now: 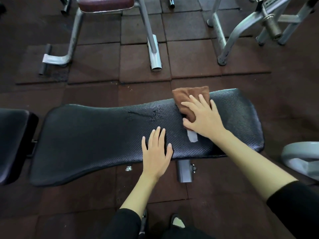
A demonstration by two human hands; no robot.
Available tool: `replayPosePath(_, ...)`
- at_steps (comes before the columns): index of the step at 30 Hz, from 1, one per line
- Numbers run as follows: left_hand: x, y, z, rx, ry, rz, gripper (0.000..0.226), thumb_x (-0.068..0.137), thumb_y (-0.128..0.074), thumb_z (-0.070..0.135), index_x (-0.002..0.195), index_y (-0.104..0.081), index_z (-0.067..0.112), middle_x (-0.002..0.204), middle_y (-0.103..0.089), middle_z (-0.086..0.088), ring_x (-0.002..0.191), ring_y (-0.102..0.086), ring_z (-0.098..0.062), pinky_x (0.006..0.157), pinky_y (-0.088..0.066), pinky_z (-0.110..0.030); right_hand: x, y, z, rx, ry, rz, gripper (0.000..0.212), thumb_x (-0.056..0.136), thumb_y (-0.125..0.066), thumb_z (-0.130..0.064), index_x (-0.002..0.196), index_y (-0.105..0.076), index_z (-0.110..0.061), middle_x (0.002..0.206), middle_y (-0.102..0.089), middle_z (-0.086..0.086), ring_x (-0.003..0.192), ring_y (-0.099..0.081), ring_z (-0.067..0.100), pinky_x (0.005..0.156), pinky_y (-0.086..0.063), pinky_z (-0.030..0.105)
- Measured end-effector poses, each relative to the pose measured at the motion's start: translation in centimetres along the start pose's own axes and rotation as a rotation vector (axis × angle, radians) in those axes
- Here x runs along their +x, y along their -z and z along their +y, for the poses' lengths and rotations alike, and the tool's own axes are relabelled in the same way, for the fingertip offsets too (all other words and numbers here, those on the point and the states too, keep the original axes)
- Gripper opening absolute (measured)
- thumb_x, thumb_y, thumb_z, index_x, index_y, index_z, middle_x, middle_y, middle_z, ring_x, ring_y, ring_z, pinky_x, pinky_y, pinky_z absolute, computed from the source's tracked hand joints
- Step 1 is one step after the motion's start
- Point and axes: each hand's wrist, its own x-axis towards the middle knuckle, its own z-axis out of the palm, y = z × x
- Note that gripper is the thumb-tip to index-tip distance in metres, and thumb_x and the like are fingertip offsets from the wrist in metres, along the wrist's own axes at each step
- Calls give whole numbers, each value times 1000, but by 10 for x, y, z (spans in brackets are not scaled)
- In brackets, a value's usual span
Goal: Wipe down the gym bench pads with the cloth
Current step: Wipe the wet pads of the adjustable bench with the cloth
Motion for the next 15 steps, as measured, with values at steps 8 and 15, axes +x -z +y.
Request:
replayPosePath(8, -3, 6, -14, -30, -20, 15, 53, 94, -32, 37, 143, -38, 17, 151, -34, -1, 141, -25, -17, 115, -17, -49, -11, 15, 32, 54, -311, 159, 56, 82, -60, -41, 135, -45, -31, 154, -29, 3, 145, -13, 31, 114, -15, 53)
replayPosePath(15, -7, 15, -63, -39, 88, 76, 54, 93, -31, 37, 142, -39, 15, 150, -35, -1, 140, -24, -15, 115, -10, -47, 8, -21, -36, 100, -328, 187, 53, 82, -56, -35, 133, -48, -22, 153, -30, 11, 143, -15, 36, 111, -14, 55)
